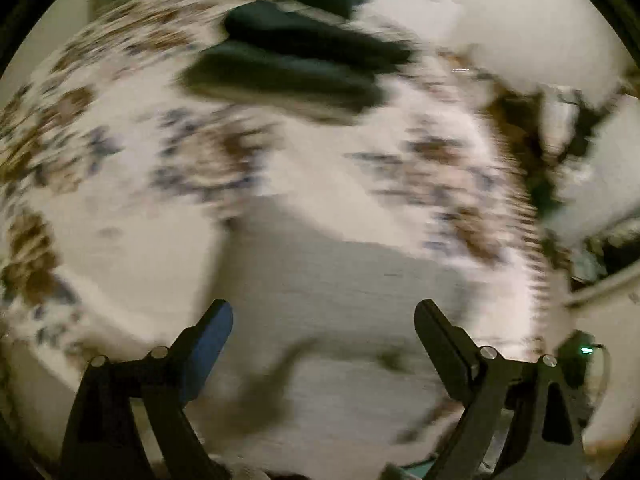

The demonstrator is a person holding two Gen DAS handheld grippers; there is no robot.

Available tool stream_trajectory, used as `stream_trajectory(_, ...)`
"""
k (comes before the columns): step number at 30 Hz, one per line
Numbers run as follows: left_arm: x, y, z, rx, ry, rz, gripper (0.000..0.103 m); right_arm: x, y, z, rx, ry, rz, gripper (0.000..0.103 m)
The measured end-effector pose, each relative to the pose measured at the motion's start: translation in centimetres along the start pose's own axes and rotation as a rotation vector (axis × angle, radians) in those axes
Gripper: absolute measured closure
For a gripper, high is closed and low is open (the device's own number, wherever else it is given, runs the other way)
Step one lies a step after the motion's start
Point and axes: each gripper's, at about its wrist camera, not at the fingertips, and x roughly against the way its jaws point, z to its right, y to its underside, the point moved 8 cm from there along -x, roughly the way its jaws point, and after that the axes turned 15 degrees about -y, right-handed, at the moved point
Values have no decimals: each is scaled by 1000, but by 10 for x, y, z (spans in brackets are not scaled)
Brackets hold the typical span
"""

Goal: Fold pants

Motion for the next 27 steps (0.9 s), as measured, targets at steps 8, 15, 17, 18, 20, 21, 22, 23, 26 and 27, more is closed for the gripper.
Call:
stream_trajectory(8,-69,16,-20,-26,-83,-102,10,-35,13,0,-61,39,-41,74)
stream_trajectory(15,-94,30,17,-94,-43,-149,8,12,44,60,-187,281,-50,67)
stream_trajectory(17,-92,30,23,-123,-61,-136,8,-1,50,83,-301,250,-128,53)
stream_trajectory(18,-91,29,25,-134,-60,-134,8,0,48,83,-322,242,-135,53)
stream_trajectory(20,-87,28,25,-134,-54,-129,8,14,30,60,-256,171,-56,40)
stream_trajectory(21,-86,29,25,-130,-46,-132,8,23,20,44,-211,121,-10,34)
stream_trajectory(22,-85,30,25,-125,-36,-136,8,34,9,26,-165,60,51,22)
stream_trajectory(23,-85,30,24,-122,-35,-136,8,41,1,13,-134,14,95,12)
stream_trajectory(26,-83,30,24,-115,-29,-138,8,21,-21,2,-77,5,64,8)
stream_trajectory(27,-83,30,24,-112,-30,-139,8,4,-25,9,-90,18,14,8)
